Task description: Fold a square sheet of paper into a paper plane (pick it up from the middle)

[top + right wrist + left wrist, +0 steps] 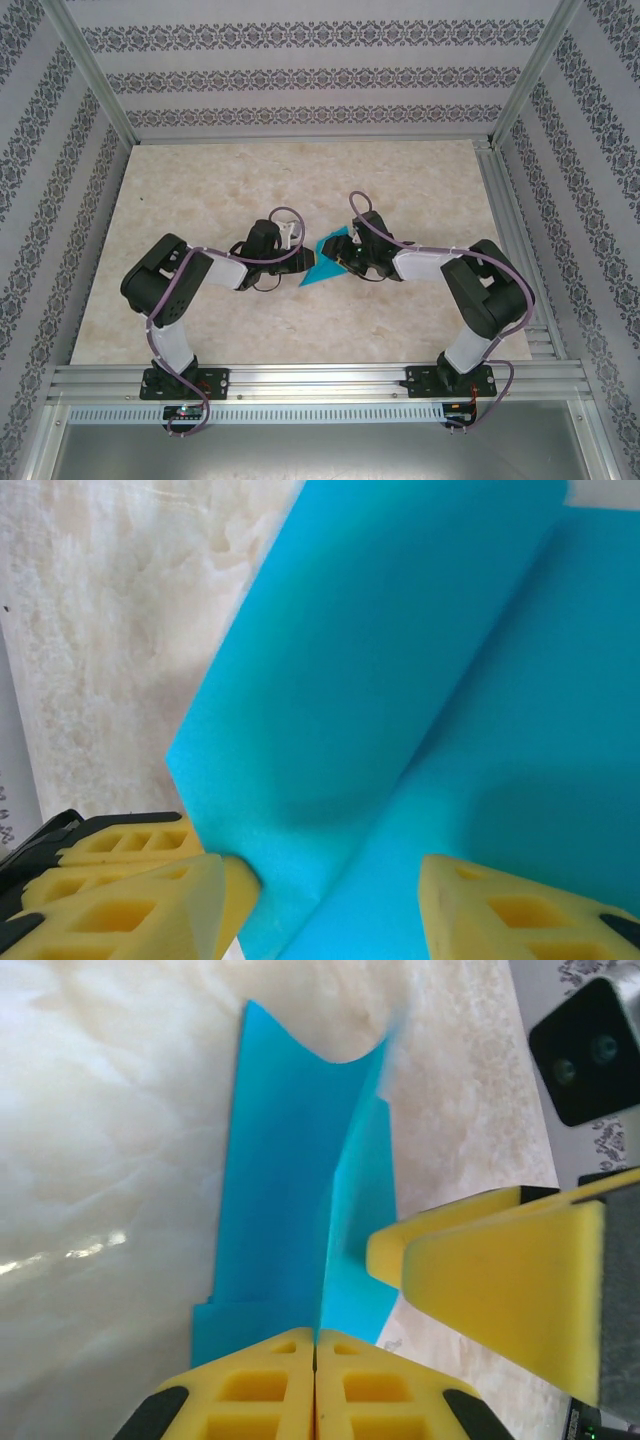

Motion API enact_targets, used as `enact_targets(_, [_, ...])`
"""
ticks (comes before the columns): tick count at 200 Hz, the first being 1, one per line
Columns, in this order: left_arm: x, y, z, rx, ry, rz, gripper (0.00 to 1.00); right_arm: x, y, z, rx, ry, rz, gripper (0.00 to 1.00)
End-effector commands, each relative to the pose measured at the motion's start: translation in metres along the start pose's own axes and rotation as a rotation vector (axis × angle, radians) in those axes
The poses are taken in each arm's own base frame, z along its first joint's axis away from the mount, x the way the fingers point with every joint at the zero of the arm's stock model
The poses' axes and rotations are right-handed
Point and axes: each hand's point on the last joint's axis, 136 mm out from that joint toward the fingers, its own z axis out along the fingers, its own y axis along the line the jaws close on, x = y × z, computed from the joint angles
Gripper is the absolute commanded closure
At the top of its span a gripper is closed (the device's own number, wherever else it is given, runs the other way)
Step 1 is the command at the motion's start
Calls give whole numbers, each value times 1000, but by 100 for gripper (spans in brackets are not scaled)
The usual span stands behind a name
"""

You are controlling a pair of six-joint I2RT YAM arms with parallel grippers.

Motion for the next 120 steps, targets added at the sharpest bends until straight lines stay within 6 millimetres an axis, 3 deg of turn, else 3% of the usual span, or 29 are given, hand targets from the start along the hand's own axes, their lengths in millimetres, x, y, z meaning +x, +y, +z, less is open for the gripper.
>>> enact_targets(1, [-7, -1, 0, 30, -18, -51, 91, -1, 2, 5, -15, 6, -19, 45])
enact_targets(77, [-5, 2, -1, 19, 1, -68, 86, 4, -26, 17, 115, 42, 17, 45])
enact_targets(120, [-8, -2, -6, 20, -4, -50, 75, 9, -59, 15, 296, 51, 49, 48])
